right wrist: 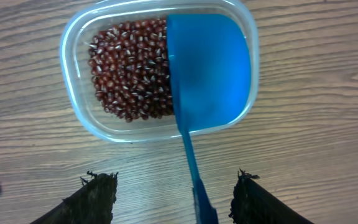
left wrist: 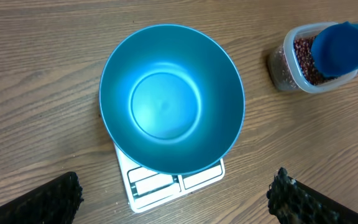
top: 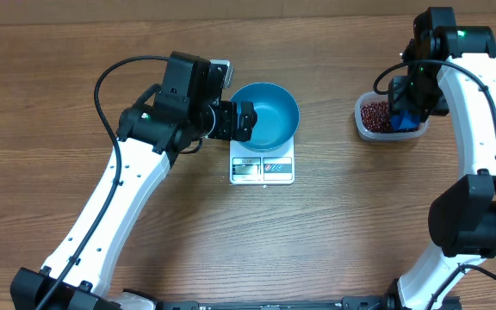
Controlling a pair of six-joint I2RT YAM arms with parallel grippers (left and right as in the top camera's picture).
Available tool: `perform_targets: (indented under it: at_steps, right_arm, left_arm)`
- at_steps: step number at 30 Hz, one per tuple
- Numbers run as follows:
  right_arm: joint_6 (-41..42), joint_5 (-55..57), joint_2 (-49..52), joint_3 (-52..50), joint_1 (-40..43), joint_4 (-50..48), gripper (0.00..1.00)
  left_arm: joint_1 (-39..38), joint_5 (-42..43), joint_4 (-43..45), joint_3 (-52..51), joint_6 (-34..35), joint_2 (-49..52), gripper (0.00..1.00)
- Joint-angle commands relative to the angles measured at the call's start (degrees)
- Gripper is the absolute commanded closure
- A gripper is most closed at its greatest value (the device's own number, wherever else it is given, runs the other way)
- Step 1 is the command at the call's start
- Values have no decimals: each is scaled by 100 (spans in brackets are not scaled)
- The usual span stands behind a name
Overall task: Scoop item into bowl and weigh 150g on scale
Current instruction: 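Dip the scoop into the red beans with the right gripper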
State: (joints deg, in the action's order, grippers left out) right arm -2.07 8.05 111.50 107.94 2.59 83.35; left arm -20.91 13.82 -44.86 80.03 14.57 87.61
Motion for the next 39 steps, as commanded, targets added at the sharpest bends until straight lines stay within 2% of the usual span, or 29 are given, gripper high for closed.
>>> perform_targets:
  at_steps: [1,2,4,8,11,17,21,29,34,39]
  right_arm:
    - [76,-168,-4,76,7,-42,38]
    - [76,-166,-4,76,7,-44,37]
    - [170,-140,-4,74,7,-28,28]
    - [697,431,-7,4,11,15,29]
    - [852,201,-223,103,11,164,33]
    - [1268,24,-1419,59,96,179,33]
    - [1484,22,-2022,-326,188,-94,31]
    - [2166,-374,-2374,-2326,601,-1182,27]
    - [2092,-1598,-2374,-3805,1397,-2361,28]
    - [1329,-3641,-2374,-5112,2389,-3779,28]
  left_arm:
    - [-11,-79,-35,114,-131,-109,0]
    - [-11,-76,-39,114,-131,-109,0]
    - [-11,-76,-42,114,-131,-109,0]
    - [-11,-96,-57,114,-133,-109,0]
    - [-11,-273,-94,114,-136,-109,1]
    - [-11,-481,-111,114,-170,-109,0]
    - [-11,-485,-142,114,-173,-109,0]
    - [-11,-540,-166,111,-245,-109,0]
    - [-11,-546,-188,111,-431,-109,0]
    - [-11,-549,-175,111,-431,-105,0]
